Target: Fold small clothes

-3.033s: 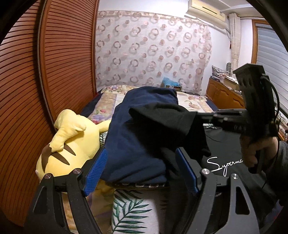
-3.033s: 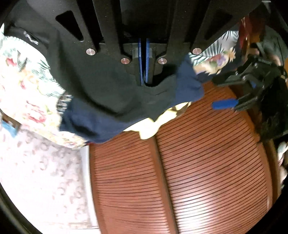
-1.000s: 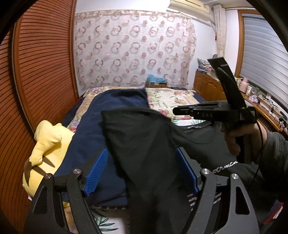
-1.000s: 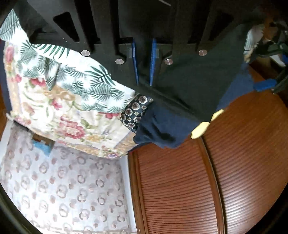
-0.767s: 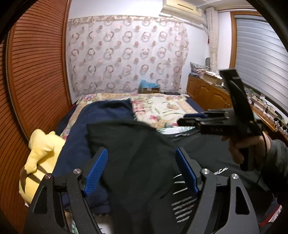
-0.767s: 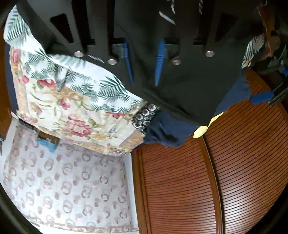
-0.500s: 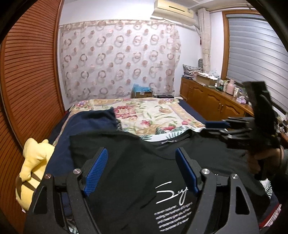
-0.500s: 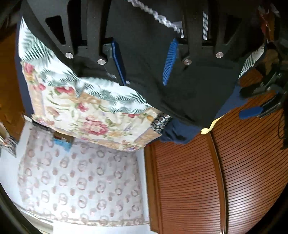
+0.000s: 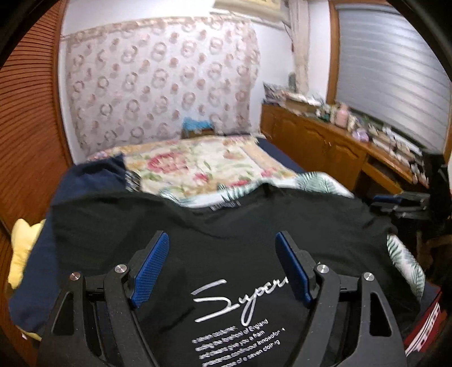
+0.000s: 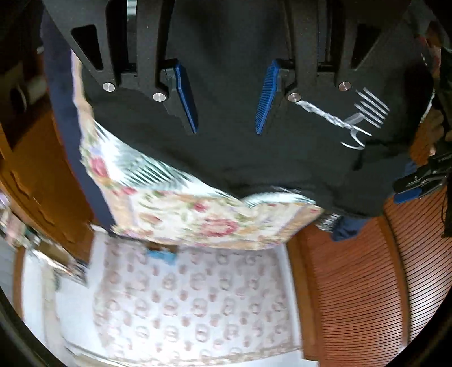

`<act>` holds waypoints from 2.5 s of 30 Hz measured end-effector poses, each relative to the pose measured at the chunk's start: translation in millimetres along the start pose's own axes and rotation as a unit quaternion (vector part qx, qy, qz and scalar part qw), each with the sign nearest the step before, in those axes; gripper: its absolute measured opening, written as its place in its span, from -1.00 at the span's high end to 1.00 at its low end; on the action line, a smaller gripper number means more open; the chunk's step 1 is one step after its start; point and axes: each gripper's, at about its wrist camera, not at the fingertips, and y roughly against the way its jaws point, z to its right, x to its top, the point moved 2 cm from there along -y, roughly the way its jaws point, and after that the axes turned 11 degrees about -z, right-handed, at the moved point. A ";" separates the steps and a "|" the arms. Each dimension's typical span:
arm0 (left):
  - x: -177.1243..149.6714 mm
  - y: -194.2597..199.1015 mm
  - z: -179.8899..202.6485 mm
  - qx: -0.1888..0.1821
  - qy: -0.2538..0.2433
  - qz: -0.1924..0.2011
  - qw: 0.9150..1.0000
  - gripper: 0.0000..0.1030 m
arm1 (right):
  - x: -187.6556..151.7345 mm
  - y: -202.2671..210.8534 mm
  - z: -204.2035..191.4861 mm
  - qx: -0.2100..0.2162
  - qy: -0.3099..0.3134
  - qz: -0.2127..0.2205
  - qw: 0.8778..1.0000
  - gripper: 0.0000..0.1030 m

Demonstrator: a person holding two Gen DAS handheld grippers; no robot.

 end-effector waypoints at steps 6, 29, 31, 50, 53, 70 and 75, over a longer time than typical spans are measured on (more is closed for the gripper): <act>-9.1 -36.3 24.8 -0.010 -0.026 -0.047 0.999 -0.52 | -35.8 12.0 33.9 -0.047 -0.056 -0.018 0.997 0.15; -33.7 -89.2 52.1 -0.011 -0.053 -0.140 0.989 -0.54 | -55.8 16.5 80.7 -0.058 -0.143 -0.082 0.985 0.13; -33.4 -89.7 52.3 -0.014 -0.054 -0.142 0.988 -0.58 | -56.1 15.8 81.2 -0.055 -0.145 -0.081 0.985 0.13; -33.7 -92.7 55.4 -0.018 -0.065 -0.149 0.987 -0.82 | -55.5 15.7 76.7 -0.070 -0.072 -0.035 0.994 0.87; -33.9 -92.5 55.6 -0.018 -0.065 -0.149 0.987 -0.82 | -46.5 25.8 66.7 -0.060 -0.060 -0.008 0.996 0.87; -33.8 -92.3 55.3 -0.018 -0.065 -0.150 0.986 -0.83 | -70.5 -18.7 -11.6 0.050 0.020 -0.060 0.997 0.87; -33.8 -91.8 53.6 -0.015 -0.062 -0.150 0.987 -0.83 | -76.1 -14.4 0.6 0.029 0.004 -0.060 0.998 0.54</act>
